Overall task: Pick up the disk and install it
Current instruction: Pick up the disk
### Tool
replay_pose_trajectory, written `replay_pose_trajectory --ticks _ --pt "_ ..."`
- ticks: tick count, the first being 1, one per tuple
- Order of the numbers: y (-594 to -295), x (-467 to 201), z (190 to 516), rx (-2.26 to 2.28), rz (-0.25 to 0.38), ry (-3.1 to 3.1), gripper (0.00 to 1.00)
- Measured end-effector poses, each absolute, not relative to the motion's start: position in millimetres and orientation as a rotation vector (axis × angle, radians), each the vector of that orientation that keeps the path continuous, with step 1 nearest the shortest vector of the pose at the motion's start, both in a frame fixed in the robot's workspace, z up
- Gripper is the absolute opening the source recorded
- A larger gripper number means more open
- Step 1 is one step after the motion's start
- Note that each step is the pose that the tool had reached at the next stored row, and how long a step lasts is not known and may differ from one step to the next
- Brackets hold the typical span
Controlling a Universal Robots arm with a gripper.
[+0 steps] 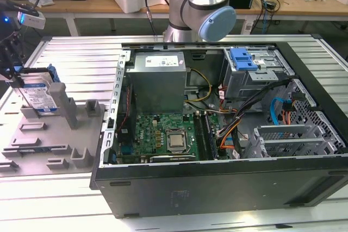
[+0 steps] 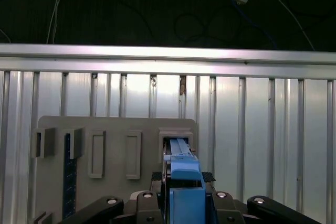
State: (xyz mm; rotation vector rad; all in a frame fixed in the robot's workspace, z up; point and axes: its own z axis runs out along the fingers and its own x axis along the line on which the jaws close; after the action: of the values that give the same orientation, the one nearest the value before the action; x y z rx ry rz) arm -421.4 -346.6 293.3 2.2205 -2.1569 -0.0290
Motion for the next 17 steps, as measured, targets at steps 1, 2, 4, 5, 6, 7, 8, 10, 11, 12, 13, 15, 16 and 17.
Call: replay_pose_trajectory --ticks 1,2,4,5,6,7,8,10,11,12,13,15,16,17 --pt "-346.7 -421.4 293.3 2.220 -0.029 -2.157 0.44" --pt "-346.6 -421.4 293.4 2.220 -0.029 -2.157 0.44" --pt "-346.7 -421.4 293.5 2.220 -0.029 -2.157 0.51" --pt "-346.6 -421.5 293.5 2.220 -0.029 -2.157 0.51" --pt "-346.7 -421.5 293.3 2.220 -0.029 -2.157 0.43" --pt "-346.6 -421.5 293.2 2.220 -0.029 -2.157 0.37" --pt "-346.7 -421.5 293.2 2.220 -0.029 -2.157 0.37" --pt "-346.6 -421.5 293.1 2.220 -0.029 -2.157 0.37" --pt "-346.6 -421.5 293.0 2.220 -0.029 -2.157 0.37" --pt "-346.7 -421.5 293.0 2.220 -0.029 -2.157 0.37" --pt "-346.6 -421.5 292.9 2.220 -0.029 -2.157 0.37" --pt "-346.7 -421.5 292.9 2.220 -0.029 -2.157 0.37" --pt "-346.6 -421.5 292.9 2.220 -0.029 -2.157 0.37" --pt "-346.6 -421.4 293.0 2.221 -0.029 -2.157 0.37"
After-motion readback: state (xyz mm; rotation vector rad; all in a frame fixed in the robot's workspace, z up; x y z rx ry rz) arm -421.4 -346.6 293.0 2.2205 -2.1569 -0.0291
